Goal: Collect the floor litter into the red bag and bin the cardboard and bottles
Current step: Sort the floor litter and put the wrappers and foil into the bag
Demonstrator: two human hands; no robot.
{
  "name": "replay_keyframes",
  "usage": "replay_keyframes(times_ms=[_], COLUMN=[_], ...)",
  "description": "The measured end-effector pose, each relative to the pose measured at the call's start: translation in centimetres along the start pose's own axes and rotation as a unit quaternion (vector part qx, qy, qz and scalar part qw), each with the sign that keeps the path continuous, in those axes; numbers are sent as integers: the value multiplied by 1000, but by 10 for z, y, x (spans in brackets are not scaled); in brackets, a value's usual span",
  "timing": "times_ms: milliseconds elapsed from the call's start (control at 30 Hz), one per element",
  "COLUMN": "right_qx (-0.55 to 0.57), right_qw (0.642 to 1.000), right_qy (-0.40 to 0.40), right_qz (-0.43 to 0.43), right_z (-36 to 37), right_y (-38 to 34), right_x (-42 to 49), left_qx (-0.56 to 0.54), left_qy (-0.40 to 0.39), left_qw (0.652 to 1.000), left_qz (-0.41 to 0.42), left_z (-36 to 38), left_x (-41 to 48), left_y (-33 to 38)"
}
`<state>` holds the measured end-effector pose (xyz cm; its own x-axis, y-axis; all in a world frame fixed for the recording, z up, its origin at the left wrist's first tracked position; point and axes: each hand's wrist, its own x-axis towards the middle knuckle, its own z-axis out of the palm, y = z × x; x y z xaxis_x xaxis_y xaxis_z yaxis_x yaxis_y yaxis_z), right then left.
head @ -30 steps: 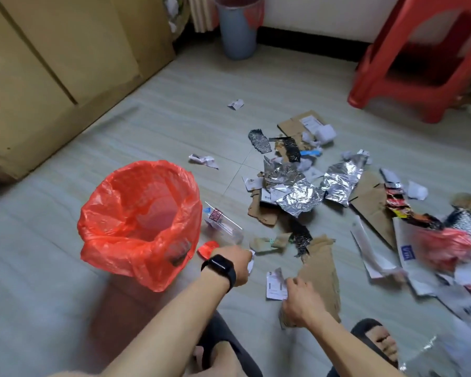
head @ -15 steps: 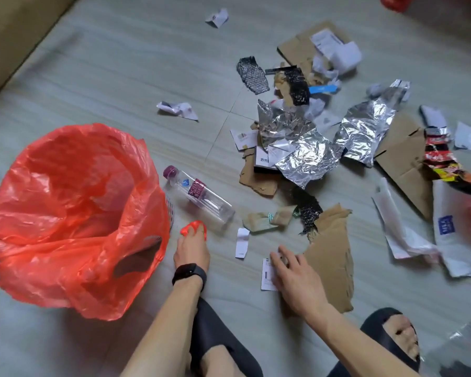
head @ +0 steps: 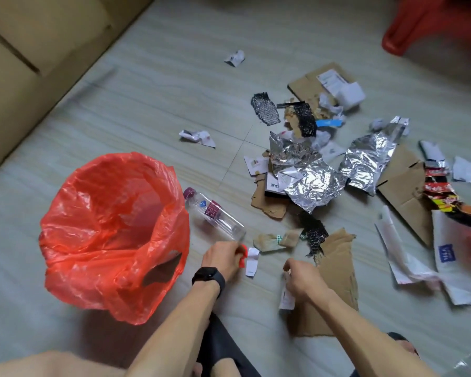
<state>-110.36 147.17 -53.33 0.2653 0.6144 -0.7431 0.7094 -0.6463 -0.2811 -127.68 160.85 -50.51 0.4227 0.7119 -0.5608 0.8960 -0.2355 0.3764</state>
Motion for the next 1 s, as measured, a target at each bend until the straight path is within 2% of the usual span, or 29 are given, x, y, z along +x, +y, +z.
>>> replay_keyframes(times_ms=[133, 233, 367, 467, 533, 567, 633, 733, 800, 900, 1000], right_qx=[4, 52, 183, 301, 327, 324, 314, 282, 229, 132, 20], right_qw=[999, 987, 939, 889, 873, 870, 876, 904, 922, 933, 945], right_qy=[46, 142, 256, 275, 272, 272, 257, 192, 180, 197, 179], right_qz=[-12, -56, -142, -208, -237, -254, -260, -256, -254, -270, -273], right_z=[-58, -98, -124, -132, -128, -127, -118, -109, -109, -114, -123], right_y=[-28, -61, -128, -189, -219, -236, -263, -287, -292, -286, -265], right_x=[-19, -41, -81, -113, -126, -136, -143, -150, -154, -156, -152], left_qx=[-50, -80, -103, -115, -106, -100, -101, -85, -84, -83, -50], left_qy=[50, 101, 225, 336, 372, 376, 334, 236, 207, 175, 170], left_qw=[996, 987, 963, 931, 921, 921, 937, 967, 973, 979, 984], left_qz=[52, 99, 108, 88, 49, 22, -27, -51, -62, -55, -13], left_z=[-33, -73, -153, -217, -240, -251, -260, -258, -254, -247, -243], left_x=[-20, -43, -87, -121, -135, -144, -155, -165, -168, -170, -162], left_y=[21, 26, 13, -20, -46, -61, -85, -106, -111, -108, -89])
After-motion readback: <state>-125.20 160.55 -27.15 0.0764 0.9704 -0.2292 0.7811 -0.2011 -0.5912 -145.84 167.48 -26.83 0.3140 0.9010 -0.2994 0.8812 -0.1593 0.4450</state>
